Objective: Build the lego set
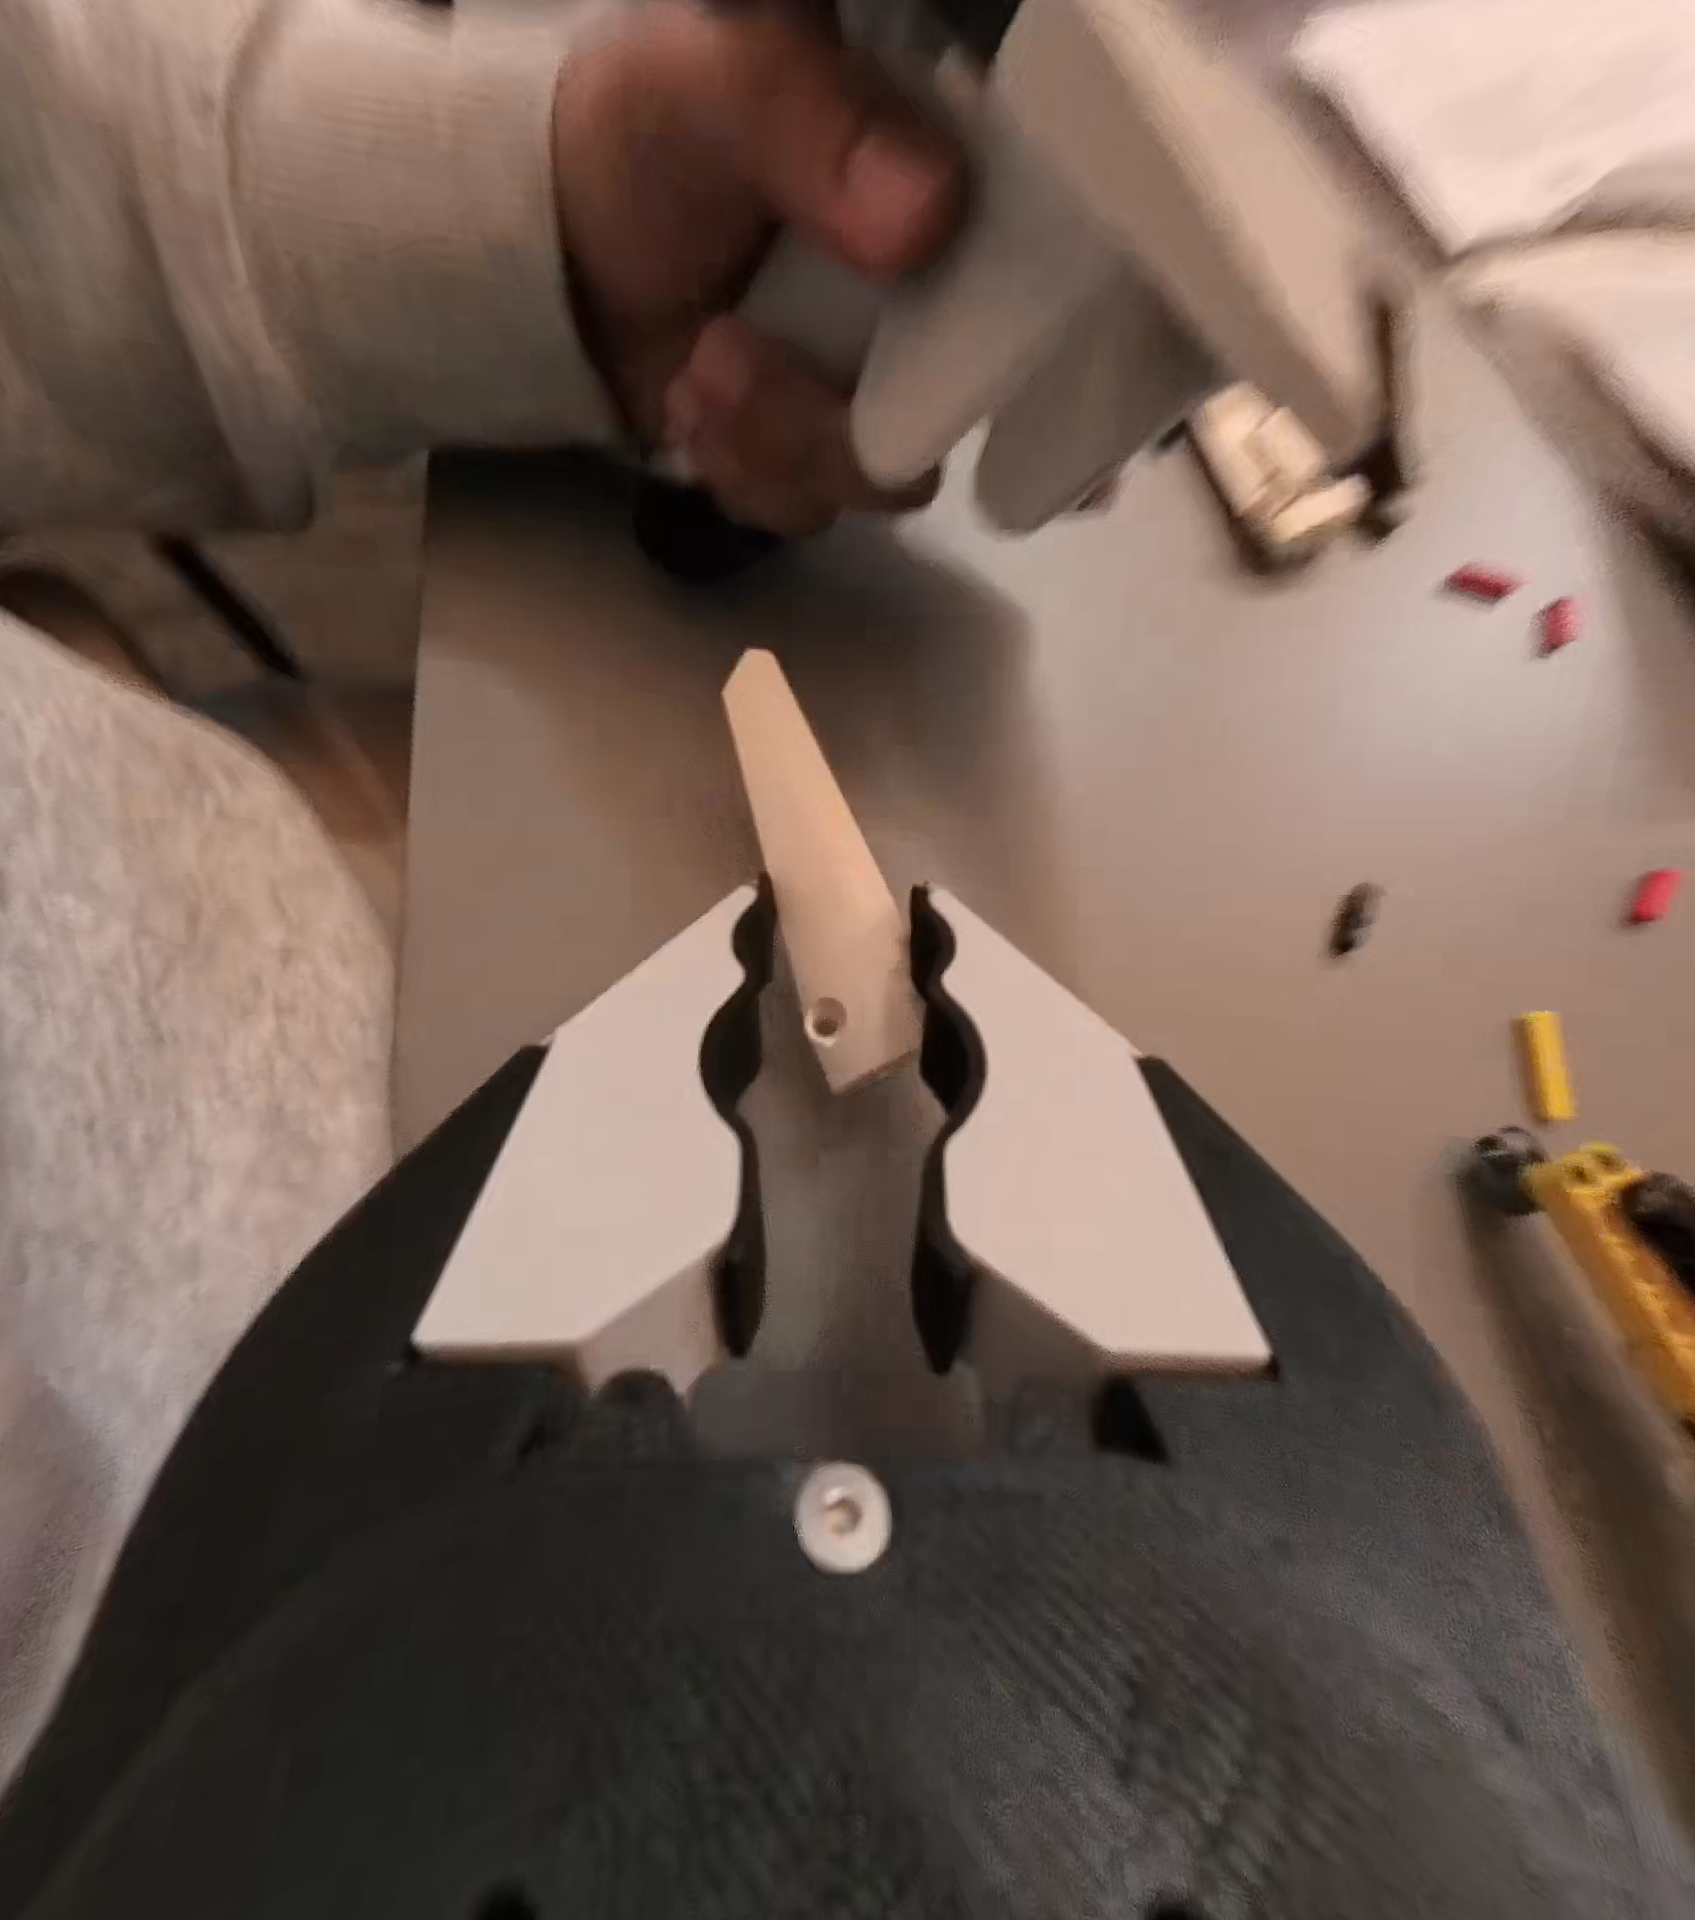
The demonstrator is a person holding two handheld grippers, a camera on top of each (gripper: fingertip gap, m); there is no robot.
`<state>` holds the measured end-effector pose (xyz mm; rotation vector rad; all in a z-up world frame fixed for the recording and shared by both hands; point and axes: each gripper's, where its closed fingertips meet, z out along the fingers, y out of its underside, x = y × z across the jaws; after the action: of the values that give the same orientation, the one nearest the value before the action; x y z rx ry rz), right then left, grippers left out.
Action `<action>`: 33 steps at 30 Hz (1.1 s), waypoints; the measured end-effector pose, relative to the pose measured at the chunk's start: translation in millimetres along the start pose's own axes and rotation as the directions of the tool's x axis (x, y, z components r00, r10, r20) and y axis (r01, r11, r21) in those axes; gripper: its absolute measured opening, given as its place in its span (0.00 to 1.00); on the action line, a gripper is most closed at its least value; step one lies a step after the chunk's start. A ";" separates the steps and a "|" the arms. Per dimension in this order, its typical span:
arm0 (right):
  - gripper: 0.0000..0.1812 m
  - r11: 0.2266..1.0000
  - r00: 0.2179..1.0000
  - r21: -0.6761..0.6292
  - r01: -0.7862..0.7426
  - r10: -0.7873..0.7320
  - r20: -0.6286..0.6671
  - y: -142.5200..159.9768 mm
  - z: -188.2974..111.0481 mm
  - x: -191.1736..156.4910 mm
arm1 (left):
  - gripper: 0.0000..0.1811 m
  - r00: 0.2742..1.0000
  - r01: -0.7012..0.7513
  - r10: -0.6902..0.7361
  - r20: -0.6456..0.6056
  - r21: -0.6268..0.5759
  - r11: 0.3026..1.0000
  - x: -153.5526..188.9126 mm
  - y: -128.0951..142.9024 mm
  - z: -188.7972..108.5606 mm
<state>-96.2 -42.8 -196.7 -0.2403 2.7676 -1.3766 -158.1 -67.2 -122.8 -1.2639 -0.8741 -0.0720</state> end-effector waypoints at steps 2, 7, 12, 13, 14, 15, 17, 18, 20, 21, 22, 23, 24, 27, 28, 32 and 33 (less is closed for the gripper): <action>0.13 0.983 0.992 0.181 -0.002 0.025 -0.121 -23.8 -14.7 22.7 | 0.13 0.999 -0.023 0.020 0.050 0.070 0.997 -6.7 -10.9 -4.9; 0.12 0.893 0.776 0.312 0.323 -0.061 -0.628 -54.0 -73.0 71.6 | 0.33 0.996 -0.055 0.072 -0.059 0.251 0.966 18.1 -32.1 -11.3; 0.12 0.845 0.629 0.220 0.487 -0.165 -0.760 -68.1 -72.6 63.1 | 0.17 0.985 -0.093 0.115 -0.131 0.163 0.982 40.4 -6.4 22.6; 0.12 0.832 0.597 0.211 0.514 -0.170 -0.784 -71.1 -74.3 62.4 | 0.05 0.983 -0.116 0.138 -0.123 0.175 0.978 42.7 -5.8 25.4; 0.11 0.818 0.575 0.209 0.535 -0.172 -0.800 -73.9 -76.1 61.0 | 0.01 0.983 -0.133 0.156 -0.098 0.207 0.969 42.4 -9.0 25.6; 0.11 0.810 0.569 0.211 0.547 -0.175 -0.804 -75.6 -76.4 59.3 | 0.01 0.981 -0.147 0.171 -0.088 0.232 0.962 42.9 -11.5 24.2; 0.11 0.809 0.577 0.209 0.549 -0.187 -0.795 -75.9 -74.0 57.5 | 0.01 0.979 -0.157 0.181 -0.093 0.223 0.962 42.3 -10.8 21.9; 0.11 0.810 0.585 0.210 0.548 -0.192 -0.788 -75.6 -72.1 56.7 | 0.01 0.979 -0.156 0.181 -0.096 0.223 0.962 41.5 -11.4 20.5; 0.11 0.813 0.608 0.230 0.535 -0.181 -0.773 -75.7 -69.3 55.8 | 0.01 0.981 -0.139 0.167 -0.101 0.237 0.962 40.8 -13.3 18.6; 0.10 0.815 0.622 0.245 0.525 -0.171 -0.764 -75.8 -68.3 55.7 | 0.00 0.980 -0.140 0.169 -0.102 0.240 0.961 40.9 -13.7 17.9; 0.11 0.817 0.642 0.265 0.512 -0.159 -0.750 -75.7 -67.3 55.4 | 0.00 0.978 -0.148 0.178 -0.105 0.240 0.959 41.8 -13.7 17.3; 0.11 0.822 0.672 0.291 0.489 -0.142 -0.727 -74.5 -65.3 55.1 | 0.00 0.977 -0.155 0.184 -0.106 0.234 0.960 42.2 -13.5 16.8; 0.12 0.830 0.713 0.323 0.455 -0.122 -0.691 -72.3 -62.1 54.4 | 0.00 0.978 -0.159 0.186 -0.099 0.229 0.960 41.1 -13.7 16.2; 0.11 0.822 0.848 0.485 0.297 0.006 -0.530 -69.7 -59.7 49.6 | 0.00 0.977 -0.146 0.177 -0.122 0.229 0.962 40.6 -14.0 11.3; 0.11 0.812 0.890 0.540 0.219 0.061 -0.452 -70.3 -60.2 48.1 | 0.00 0.977 -0.137 0.170 -0.128 0.232 0.963 39.9 -15.1 9.3; 0.13 0.780 0.962 0.623 -0.059 0.210 -0.172 -69.5 -57.7 44.8 | 0.00 0.974 -0.072 0.123 -0.193 0.255 0.964 41.1 -19.7 1.2; 0.11 0.774 0.965 0.627 -0.094 0.225 -0.133 -69.9 -56.8 43.5 | 0.00 0.971 -0.051 0.110 -0.214 0.260 0.964 42.1 -20.7 -0.4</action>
<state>-136.7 -46.2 -105.4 0.1728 2.2087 -2.2478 -139.3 -57.6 -80.9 -1.0269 -0.6118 -0.0371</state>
